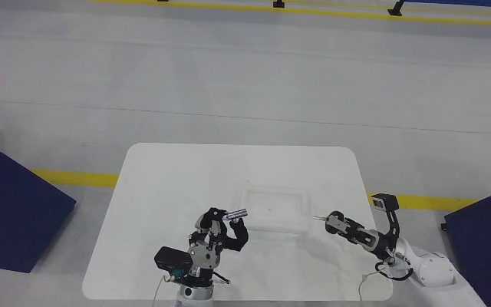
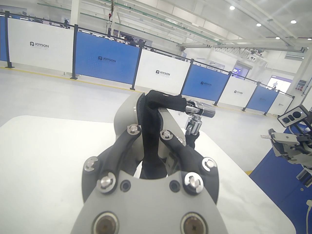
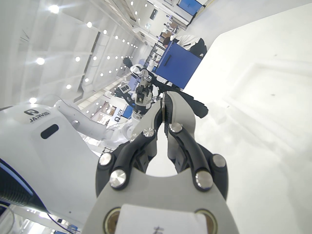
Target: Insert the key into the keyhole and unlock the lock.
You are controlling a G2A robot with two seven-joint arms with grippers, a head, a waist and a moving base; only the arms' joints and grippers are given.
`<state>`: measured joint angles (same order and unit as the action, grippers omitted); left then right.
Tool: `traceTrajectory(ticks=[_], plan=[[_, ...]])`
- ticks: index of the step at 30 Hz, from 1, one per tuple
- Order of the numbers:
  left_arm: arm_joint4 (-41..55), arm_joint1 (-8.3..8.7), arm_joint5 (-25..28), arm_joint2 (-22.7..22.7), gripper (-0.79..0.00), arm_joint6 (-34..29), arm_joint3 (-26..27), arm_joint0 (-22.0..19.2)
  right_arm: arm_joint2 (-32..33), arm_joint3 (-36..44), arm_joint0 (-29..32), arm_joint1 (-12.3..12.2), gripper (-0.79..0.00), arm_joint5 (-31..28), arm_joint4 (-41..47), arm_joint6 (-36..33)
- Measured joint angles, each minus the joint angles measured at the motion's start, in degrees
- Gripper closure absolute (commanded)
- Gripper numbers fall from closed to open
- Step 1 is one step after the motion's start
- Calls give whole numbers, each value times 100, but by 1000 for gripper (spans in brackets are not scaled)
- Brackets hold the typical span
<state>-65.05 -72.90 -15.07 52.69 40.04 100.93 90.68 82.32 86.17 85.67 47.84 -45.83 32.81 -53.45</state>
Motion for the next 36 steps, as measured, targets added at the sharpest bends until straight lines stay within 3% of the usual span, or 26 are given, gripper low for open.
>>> traceTrajectory(ticks=[9,17,25,33,36], plan=[[200,47,1459,264,0,305,-246,71,-361,141,-99,60,0,407,922,-786],[35,85,2506,361,0,443,-539,41,-595,285,-249,100,0,745,1006,-1245],[17,112,3117,455,0,408,-593,53,-776,248,-413,137,0,991,1094,-1491],[14,112,3131,456,0,414,-593,52,-777,253,-409,137,0,992,1089,-1482],[31,112,3129,465,0,339,-568,53,-825,359,-422,149,0,1261,948,-1347]])
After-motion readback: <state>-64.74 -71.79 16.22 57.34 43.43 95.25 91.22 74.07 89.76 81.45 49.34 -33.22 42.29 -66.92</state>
